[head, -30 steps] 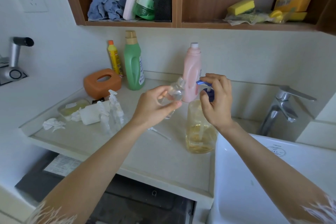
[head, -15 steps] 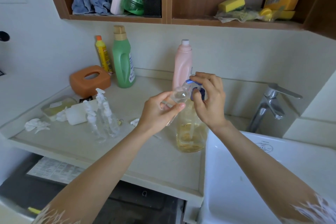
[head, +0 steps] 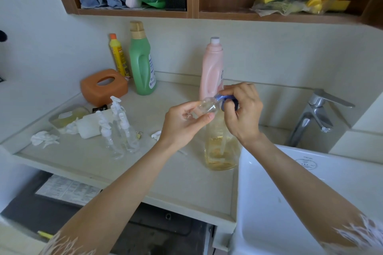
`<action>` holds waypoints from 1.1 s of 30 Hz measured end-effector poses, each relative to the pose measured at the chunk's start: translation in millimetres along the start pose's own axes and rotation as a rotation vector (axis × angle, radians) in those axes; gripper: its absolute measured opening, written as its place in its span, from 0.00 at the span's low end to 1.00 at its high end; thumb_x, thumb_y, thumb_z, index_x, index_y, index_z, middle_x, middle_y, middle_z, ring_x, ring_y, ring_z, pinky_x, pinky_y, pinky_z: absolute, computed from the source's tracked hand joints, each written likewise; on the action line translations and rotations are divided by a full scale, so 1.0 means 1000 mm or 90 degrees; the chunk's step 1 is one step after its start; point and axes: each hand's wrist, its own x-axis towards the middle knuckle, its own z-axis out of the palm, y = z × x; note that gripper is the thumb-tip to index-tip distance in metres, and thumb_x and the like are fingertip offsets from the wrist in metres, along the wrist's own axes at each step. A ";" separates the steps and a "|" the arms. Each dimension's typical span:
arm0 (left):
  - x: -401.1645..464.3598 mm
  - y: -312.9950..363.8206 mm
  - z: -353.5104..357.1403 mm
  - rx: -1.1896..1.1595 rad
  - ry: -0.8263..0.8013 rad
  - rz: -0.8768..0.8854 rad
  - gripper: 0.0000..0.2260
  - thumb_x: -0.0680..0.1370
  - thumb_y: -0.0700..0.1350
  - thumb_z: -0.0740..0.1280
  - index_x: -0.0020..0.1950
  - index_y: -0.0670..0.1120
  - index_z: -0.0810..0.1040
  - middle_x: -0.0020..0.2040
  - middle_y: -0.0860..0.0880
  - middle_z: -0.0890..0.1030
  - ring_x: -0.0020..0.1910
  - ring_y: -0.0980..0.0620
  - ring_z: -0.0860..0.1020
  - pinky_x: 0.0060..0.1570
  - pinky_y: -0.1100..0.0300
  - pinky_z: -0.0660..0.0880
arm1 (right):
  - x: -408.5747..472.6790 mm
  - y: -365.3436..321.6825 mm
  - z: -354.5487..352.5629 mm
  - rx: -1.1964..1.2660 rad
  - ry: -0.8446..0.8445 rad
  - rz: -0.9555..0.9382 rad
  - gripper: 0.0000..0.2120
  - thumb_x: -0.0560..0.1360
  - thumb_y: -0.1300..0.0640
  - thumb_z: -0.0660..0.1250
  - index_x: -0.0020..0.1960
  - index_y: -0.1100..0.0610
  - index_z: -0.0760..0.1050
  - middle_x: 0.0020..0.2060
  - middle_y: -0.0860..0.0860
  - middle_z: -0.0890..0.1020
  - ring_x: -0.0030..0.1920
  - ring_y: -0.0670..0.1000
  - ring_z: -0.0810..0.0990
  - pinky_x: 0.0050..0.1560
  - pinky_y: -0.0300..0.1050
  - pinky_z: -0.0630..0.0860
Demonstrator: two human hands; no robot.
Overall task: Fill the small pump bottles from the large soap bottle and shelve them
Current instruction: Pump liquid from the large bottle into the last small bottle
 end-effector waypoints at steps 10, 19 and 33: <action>-0.003 0.016 0.004 -0.099 0.008 -0.041 0.09 0.74 0.41 0.73 0.44 0.57 0.83 0.33 0.53 0.77 0.27 0.55 0.70 0.28 0.61 0.71 | 0.012 -0.012 -0.019 -0.039 -0.070 -0.012 0.14 0.69 0.63 0.58 0.47 0.63 0.82 0.48 0.56 0.83 0.48 0.59 0.79 0.52 0.38 0.69; -0.003 0.014 0.003 -0.103 0.006 -0.051 0.05 0.69 0.47 0.74 0.43 0.56 0.83 0.33 0.55 0.79 0.26 0.55 0.71 0.29 0.58 0.71 | -0.004 -0.007 -0.009 -0.010 -0.030 -0.032 0.16 0.68 0.65 0.59 0.51 0.67 0.80 0.51 0.60 0.82 0.57 0.61 0.78 0.63 0.49 0.71; -0.003 0.010 0.003 -0.127 -0.009 -0.071 0.06 0.69 0.46 0.74 0.43 0.56 0.82 0.34 0.54 0.80 0.27 0.54 0.73 0.30 0.57 0.72 | -0.002 -0.012 -0.015 -0.066 -0.066 -0.015 0.15 0.64 0.71 0.63 0.49 0.65 0.80 0.51 0.56 0.83 0.55 0.58 0.79 0.57 0.41 0.72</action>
